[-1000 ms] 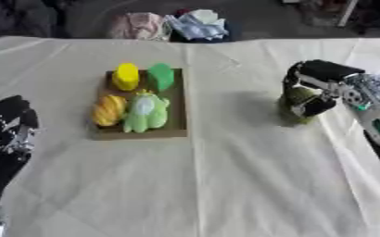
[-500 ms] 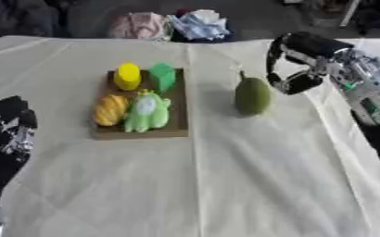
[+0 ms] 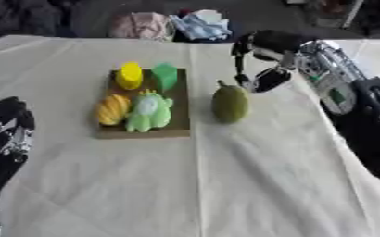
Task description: Pick up objects on the table and place them in the box.
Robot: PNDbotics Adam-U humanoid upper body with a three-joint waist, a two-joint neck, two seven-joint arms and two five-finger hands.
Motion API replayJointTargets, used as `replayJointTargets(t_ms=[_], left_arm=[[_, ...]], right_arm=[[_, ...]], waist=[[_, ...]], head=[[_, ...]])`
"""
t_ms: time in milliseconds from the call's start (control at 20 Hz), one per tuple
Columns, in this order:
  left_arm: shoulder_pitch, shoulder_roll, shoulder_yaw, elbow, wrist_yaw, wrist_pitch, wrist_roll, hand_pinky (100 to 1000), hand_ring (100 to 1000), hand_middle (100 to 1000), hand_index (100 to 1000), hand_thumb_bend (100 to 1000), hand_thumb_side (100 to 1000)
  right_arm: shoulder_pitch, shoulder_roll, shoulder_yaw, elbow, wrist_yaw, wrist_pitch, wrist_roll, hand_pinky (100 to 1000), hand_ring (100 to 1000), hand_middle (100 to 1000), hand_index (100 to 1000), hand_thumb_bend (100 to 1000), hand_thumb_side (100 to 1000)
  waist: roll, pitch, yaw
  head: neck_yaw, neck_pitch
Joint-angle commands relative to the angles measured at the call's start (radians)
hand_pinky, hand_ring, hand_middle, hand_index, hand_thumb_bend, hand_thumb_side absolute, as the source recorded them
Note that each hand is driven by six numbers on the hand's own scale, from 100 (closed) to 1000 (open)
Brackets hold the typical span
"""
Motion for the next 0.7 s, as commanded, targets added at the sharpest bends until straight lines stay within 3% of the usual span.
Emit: replayJointTargets(t_ms=[50, 350, 700], left_arm=[[-0.008, 0.013, 0.002, -0.012, 0.006, -0.003, -0.001, 719, 835, 728, 811, 242, 409], [-0.007, 0.013, 0.0, -0.012, 0.005, -0.003, -0.003, 719, 836, 728, 811, 242, 409], [-0.007, 0.012, -0.001, -0.012, 0.005, -0.003, -0.005, 720, 837, 729, 811, 239, 411]], right_arm=[[-0.012, -0.009, -0.015, 0.05, 0.026, -0.004, 0.049, 840, 853, 848, 963, 256, 621], [-0.007, 0.005, -0.003, 0.087, -0.035, -0.034, 0.109, 834, 849, 839, 952, 229, 671], [-0.009, 0.03, 0.022, 0.048, -0.113, -0.044, 0.12, 820, 832, 810, 888, 170, 624]], waist=[[-0.005, -0.03, -0.001], [-0.001, -0.028, -0.006], [0.001, -0.028, -0.009]], head=[[-0.001, -0.01], [-0.003, -0.007], [-0.005, -0.005]])
